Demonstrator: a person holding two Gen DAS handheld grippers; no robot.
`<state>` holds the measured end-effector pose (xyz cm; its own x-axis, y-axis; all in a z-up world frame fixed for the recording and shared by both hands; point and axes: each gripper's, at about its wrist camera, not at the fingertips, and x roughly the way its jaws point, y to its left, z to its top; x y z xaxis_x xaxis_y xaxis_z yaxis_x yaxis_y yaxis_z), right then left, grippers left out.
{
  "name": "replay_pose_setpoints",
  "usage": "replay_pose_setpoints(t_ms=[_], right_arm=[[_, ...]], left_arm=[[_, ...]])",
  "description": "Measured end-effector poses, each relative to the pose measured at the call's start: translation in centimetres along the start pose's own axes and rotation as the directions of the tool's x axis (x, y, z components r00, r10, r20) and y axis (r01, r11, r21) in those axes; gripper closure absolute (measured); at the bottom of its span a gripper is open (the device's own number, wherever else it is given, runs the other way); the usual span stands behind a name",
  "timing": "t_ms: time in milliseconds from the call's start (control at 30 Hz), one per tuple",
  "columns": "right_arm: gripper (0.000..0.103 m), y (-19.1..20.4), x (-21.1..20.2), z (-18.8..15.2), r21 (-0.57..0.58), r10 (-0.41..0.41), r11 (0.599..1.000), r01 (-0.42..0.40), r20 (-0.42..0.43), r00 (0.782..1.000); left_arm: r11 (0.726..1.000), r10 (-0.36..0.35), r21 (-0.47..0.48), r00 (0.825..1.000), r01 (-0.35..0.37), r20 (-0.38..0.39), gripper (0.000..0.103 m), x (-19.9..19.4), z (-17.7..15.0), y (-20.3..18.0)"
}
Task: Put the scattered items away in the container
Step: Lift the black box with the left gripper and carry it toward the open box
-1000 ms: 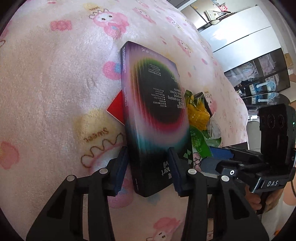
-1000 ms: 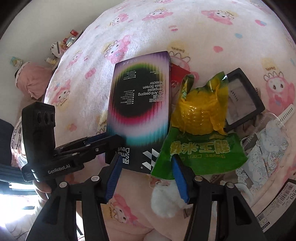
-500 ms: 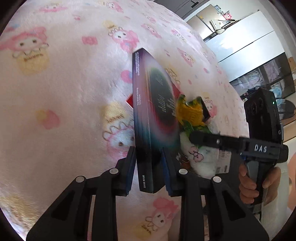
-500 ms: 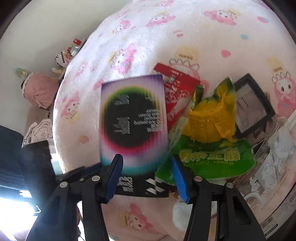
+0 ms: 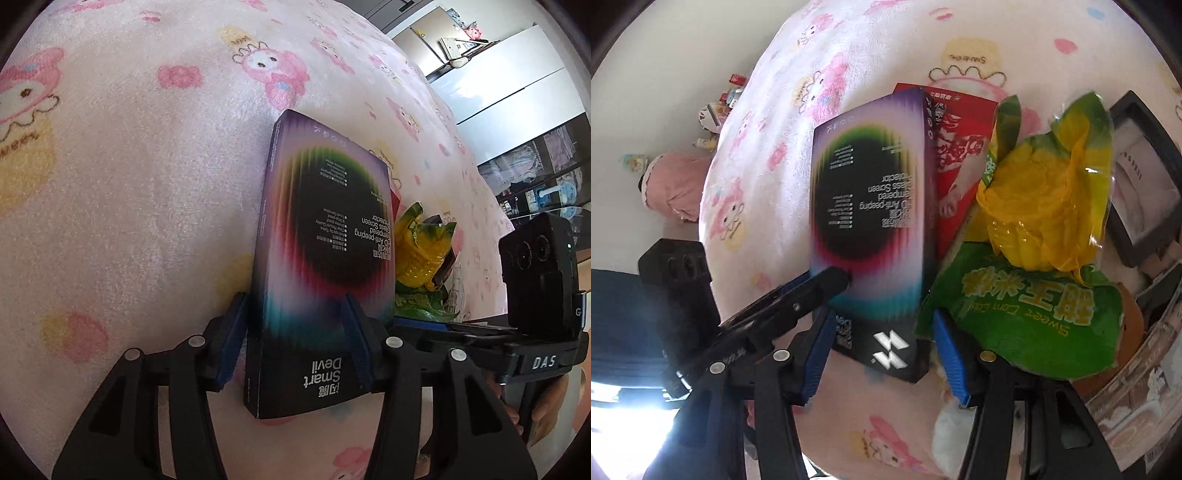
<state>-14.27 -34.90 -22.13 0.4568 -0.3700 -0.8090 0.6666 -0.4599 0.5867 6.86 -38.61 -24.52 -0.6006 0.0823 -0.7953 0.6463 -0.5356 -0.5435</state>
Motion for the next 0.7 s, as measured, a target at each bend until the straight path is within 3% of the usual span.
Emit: replay_pose_setpoints(t_ms=[133,200,367,433,567,700], right_arm=[[0.051,0.1,2.0,-0.2,-0.057,-0.072,0.996,0.068,-0.062,0.996],[0.051,0.7,1.7,-0.2,-0.079,-0.086,0.993,0.083,-0.043,0.995],[0.053,2.2,-3.1,-0.5,-0.067,-0.043,0.996,0.05,0.104,0.994],[0.053,3.3,-6.1,-1.4,-0.071,-0.044,0.996,0.056,0.163,0.986],[0.053,5.0,-12.6,-4.9,-0.085,-0.053,0.993,0.08,0.283,0.958],[0.053,3.9,-19.0,-10.5,-0.022,-0.056,0.997,0.07,0.401,0.914]], left_arm=[[1.0,-0.018,0.017,1.0,0.019,-0.022,0.056,0.1,-0.7,-0.4],[0.999,-0.049,-0.008,0.999,0.049,-0.018,0.057,-0.2,-0.7,-0.4],[0.981,-0.191,-0.025,0.982,0.191,0.007,0.058,-3.8,-0.6,-1.7],[0.974,-0.228,0.016,0.974,0.228,0.014,0.059,-5.9,-0.5,-3.7],[0.954,-0.263,0.147,0.965,0.26,0.001,0.059,-9.5,-1.1,-9.7],[0.905,-0.325,0.26,0.942,0.336,-0.086,0.059,-10.7,-2.9,-16.7]])
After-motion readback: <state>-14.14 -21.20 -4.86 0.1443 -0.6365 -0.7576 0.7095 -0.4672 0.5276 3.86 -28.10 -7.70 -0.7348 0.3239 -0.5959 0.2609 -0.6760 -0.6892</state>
